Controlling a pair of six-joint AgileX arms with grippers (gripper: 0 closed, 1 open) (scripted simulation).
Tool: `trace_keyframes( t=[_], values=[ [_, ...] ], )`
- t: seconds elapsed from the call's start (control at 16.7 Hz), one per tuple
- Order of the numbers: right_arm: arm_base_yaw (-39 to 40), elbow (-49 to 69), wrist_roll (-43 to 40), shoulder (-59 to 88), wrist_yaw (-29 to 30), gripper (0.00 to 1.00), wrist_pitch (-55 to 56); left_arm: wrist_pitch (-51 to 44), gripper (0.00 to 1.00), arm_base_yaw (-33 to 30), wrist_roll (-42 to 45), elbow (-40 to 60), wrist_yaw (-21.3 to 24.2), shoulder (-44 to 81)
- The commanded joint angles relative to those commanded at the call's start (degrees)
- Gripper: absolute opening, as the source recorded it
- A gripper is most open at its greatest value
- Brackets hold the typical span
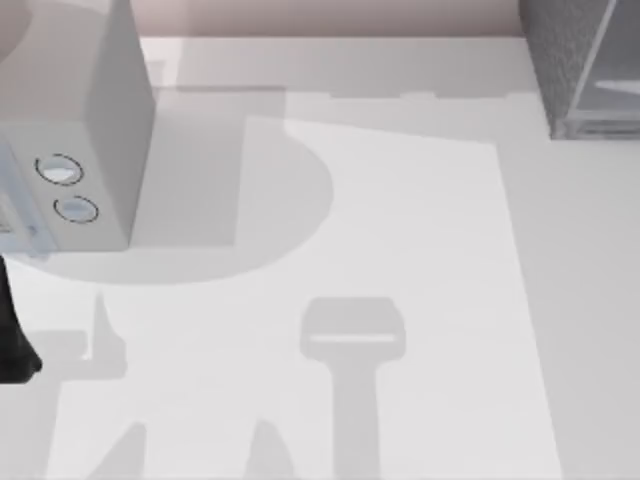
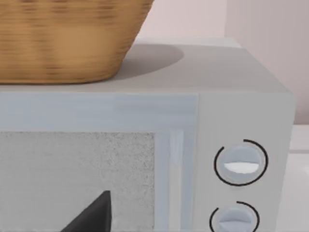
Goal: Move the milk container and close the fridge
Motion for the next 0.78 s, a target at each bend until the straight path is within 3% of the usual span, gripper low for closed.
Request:
trace_keyframes(
  t=[0.24,0.42,0.6,0.78],
  values=[
    [8.96,-0.90,23.01,0.85,1.76,1.00,15.48,0.00,1.00,0.00,0.00,0.00,0.00,0.00],
    [18.17,-1.50,34.78,1.59,4.23,1.00,26.19,0.00,1.00,0.00,0.00,0.00,0.00,0.00],
    [24.88,-1.94,41.17,1.85,6.76,1.00,32.53,0.00,1.00,0.00,0.00,0.00,0.00,0.00],
    [26.78,-1.79,42.68,1.77,7.49,1.00,34.34,0.00,1.00,0.00,0.00,0.00,0.00,0.00]
  ],
)
